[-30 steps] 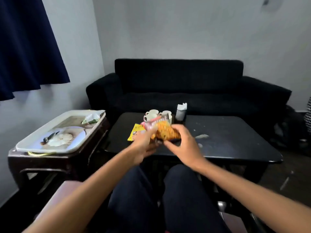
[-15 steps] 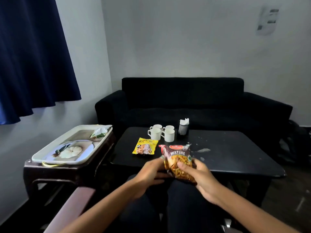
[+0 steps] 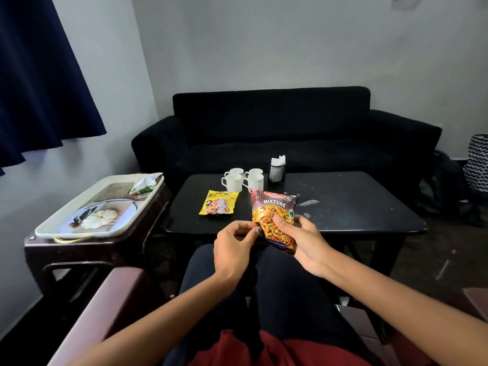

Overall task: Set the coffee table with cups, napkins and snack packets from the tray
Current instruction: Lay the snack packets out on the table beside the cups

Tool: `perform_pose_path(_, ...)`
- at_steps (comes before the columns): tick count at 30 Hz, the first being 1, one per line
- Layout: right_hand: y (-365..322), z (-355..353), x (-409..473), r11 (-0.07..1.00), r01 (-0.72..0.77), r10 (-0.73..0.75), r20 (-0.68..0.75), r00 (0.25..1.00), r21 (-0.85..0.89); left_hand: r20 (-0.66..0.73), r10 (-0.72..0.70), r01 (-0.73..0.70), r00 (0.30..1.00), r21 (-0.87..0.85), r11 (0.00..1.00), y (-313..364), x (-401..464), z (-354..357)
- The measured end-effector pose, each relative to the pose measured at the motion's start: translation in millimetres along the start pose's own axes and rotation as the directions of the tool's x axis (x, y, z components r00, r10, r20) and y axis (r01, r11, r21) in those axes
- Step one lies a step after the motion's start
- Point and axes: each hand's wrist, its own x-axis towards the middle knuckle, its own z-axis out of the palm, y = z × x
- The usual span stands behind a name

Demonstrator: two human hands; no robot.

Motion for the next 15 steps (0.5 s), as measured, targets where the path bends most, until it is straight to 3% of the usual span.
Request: perform_pose_path(15,8.5,9.6,-7.7,0.998,0.057,-0.056,-0.002,0.998,0.021,-0.149,-0.086,0.076,0.985,-0.072,0.994,-3.5,-6.2,4.5)
